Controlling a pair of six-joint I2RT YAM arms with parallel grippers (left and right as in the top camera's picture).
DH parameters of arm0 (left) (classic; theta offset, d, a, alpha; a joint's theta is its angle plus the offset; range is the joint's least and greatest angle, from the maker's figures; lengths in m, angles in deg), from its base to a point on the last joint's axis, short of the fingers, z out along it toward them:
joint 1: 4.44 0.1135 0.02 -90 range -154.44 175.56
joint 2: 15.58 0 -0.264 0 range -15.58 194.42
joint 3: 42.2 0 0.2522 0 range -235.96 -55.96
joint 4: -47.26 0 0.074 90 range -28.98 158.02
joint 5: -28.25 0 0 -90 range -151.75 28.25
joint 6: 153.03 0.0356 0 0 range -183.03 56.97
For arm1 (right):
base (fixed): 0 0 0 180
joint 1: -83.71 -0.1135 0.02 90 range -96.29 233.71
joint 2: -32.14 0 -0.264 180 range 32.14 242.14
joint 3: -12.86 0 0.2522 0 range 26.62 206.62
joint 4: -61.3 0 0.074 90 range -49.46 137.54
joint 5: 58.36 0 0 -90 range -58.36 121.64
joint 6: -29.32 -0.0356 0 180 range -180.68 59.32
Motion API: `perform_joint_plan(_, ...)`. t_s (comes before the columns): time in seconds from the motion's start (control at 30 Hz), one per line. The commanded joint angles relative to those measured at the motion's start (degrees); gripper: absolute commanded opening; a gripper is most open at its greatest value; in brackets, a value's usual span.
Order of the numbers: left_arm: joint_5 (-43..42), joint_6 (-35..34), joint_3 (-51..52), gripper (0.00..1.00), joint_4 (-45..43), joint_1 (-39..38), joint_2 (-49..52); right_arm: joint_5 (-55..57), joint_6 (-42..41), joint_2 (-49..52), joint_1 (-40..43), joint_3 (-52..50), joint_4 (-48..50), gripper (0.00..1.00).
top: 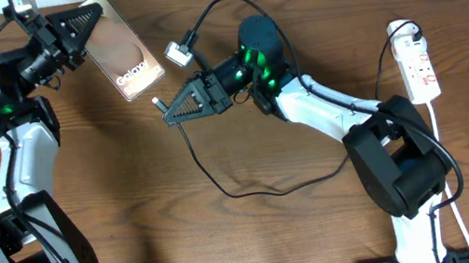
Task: Plug charger to phone and switch on socket
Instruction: 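Push the black cable plug into the phone's bottom port with the right gripper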
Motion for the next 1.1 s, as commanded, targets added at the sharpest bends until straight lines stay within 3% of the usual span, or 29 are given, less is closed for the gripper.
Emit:
perform_joint_plan(0.0,-1.31,2.60,-0.96,0.07,-0.74,0.11,-0.37,0.74,-0.44,0.26,0.52,0.48,0.26,0.01)
perform_joint_plan(1.07,-2.93,2.64,-0.96,0.07,-0.74,-2.78,-0.37,1.60,-0.92,0.26,1.16,0.48,0.31,0.01)
